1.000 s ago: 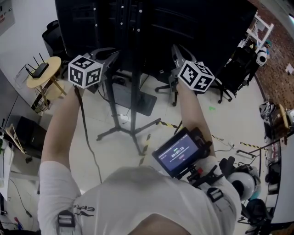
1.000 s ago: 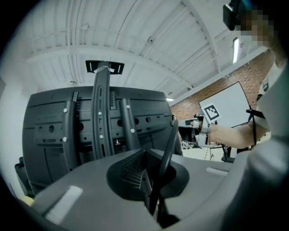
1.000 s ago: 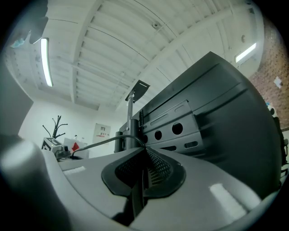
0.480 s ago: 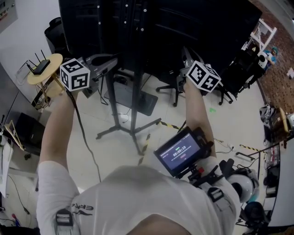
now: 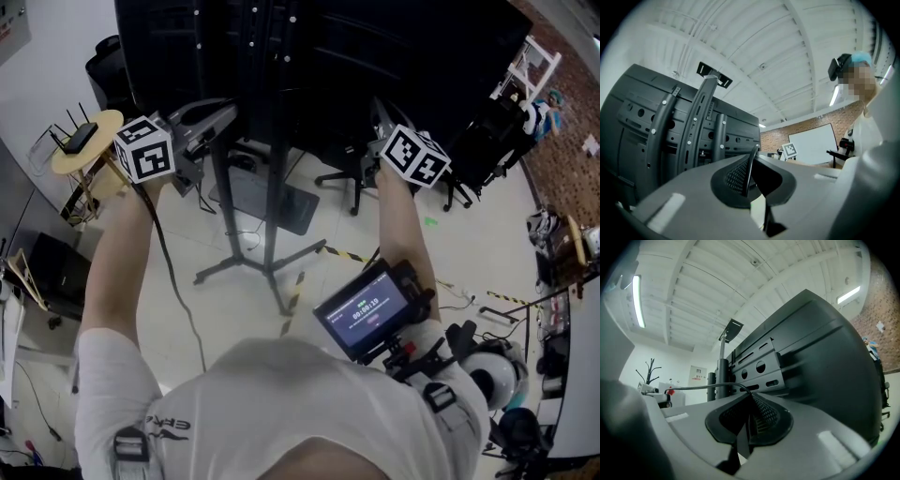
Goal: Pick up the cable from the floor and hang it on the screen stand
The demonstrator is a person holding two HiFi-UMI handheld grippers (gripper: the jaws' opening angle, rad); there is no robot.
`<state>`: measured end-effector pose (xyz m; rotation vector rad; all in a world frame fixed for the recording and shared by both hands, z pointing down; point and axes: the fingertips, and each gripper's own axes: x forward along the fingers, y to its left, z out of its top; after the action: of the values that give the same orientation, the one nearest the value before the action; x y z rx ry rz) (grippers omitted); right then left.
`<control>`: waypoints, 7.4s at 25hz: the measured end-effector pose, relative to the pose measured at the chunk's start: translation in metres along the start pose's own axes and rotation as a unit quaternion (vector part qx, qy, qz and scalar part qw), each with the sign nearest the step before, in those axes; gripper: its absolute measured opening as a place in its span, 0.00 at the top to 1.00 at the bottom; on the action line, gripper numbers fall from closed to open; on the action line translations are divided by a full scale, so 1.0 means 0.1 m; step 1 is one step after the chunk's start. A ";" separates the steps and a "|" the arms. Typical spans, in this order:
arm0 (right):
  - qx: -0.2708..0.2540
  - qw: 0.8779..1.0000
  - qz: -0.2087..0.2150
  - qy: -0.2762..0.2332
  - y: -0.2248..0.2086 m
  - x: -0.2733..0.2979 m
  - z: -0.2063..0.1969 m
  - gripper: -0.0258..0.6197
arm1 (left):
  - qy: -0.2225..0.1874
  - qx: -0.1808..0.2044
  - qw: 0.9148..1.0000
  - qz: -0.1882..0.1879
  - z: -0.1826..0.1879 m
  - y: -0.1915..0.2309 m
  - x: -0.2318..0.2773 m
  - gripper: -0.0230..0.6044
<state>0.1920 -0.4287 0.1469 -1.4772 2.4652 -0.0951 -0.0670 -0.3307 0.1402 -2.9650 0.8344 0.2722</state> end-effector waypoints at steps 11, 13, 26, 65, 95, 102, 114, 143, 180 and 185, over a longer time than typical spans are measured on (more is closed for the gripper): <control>-0.044 0.998 0.032 0.017 0.12 0.03 0.00 0.92 | -0.028 -0.034 0.996 0.075 0.60 0.48 0.26 0.96; -0.046 0.998 0.039 0.019 0.10 0.02 0.01 0.92 | -0.018 -0.023 0.996 0.080 0.66 0.53 0.33 0.96; -0.094 0.995 0.020 -0.018 0.25 0.08 0.55 0.92 | 0.002 0.028 0.998 0.055 1.24 1.00 0.67 0.96; -0.476 0.849 -0.184 0.139 0.40 0.88 1.47 0.93 | 0.119 0.066 0.968 0.209 1.31 2.03 0.87 0.96; -0.727 0.606 -0.203 0.250 0.48 1.47 1.03 0.93 | 0.197 0.064 0.945 0.251 0.66 2.36 0.74 0.96; -0.729 0.613 -0.191 0.237 0.56 1.26 0.91 0.93 | 0.183 0.057 0.951 0.241 0.61 2.28 0.77 0.96; -0.670 0.699 -0.170 0.186 0.66 0.94 0.70 0.92 | 0.096 0.071 0.968 0.221 0.62 1.92 0.81 0.96; -0.198 0.980 -0.005 0.024 0.78 1.10 0.05 0.91 | -0.006 0.061 0.978 0.201 0.20 1.35 0.86 0.96; -0.042 0.994 0.062 0.079 0.33 -0.72 -1.46 0.93 | 0.016 0.028 0.942 0.335 -1.24 0.16 -0.19 0.82; -0.032 0.991 0.084 0.094 0.62 -1.02 -1.72 0.94 | 0.005 0.033 0.944 0.330 -1.43 -0.25 -0.35 0.91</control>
<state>0.1397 -0.3235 0.3200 -1.3336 2.7576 -0.1302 -0.0608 -0.3056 0.2876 -2.5211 1.7738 0.2397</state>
